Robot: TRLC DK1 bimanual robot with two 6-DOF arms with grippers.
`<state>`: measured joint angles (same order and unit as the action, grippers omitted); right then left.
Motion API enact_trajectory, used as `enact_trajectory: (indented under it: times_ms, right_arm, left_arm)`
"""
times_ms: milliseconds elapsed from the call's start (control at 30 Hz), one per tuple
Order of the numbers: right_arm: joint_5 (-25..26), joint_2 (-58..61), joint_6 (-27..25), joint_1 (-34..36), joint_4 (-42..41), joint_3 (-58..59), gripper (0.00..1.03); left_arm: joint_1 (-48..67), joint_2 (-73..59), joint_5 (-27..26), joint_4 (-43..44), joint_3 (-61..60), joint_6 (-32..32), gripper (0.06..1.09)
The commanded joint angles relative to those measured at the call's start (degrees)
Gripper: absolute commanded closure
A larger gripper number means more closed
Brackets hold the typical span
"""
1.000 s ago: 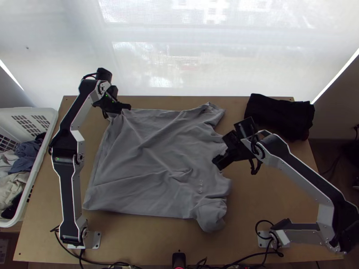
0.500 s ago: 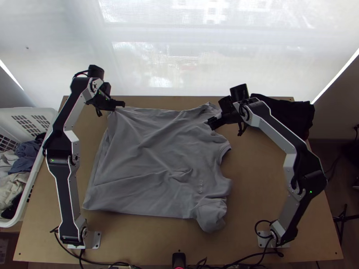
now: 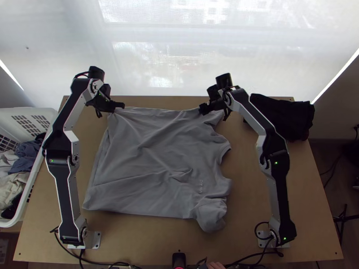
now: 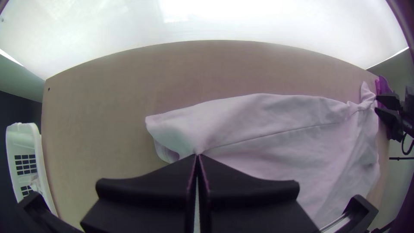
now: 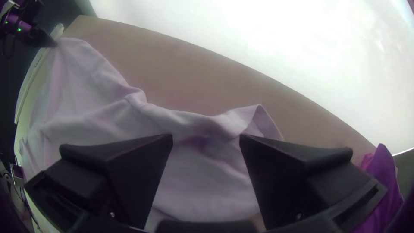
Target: Fold the t-shirt
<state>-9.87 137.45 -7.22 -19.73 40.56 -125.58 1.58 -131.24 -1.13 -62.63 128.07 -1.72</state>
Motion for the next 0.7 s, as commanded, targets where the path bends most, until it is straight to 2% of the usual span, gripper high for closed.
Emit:
enact_trajectory:
  times_ms: [0,167,267,400,500,667]
  right_arm:
    - [0.0,7.3,1.2,-0.9,0.5,-7.1,0.40]
    - [0.0,7.7,1.7,-0.9,-0.2,-7.0,0.41]
    - [0.0,7.6,1.5,-1.0,-1.1,-7.1,0.51]
    - [0.0,6.8,1.4,-1.2,-3.3,-7.2,0.82]
    - [0.0,5.8,1.7,-1.4,-4.8,-7.2,1.00]
    - [0.1,3.9,2.7,-1.6,-4.8,-7.0,1.00]
  left_arm:
    - [0.0,0.1,0.6,-0.1,-0.4,-0.1,1.05]
    - [-0.1,0.1,0.7,-0.2,-0.5,-0.1,1.05]
    - [0.1,0.0,0.7,-0.2,-0.5,-0.1,1.05]
    - [0.4,0.1,0.9,-0.2,-0.8,-0.1,1.05]
    - [0.6,0.1,1.2,-0.4,-0.9,-0.1,1.05]
    - [0.8,0.5,1.4,-0.5,-0.9,-0.2,1.05]
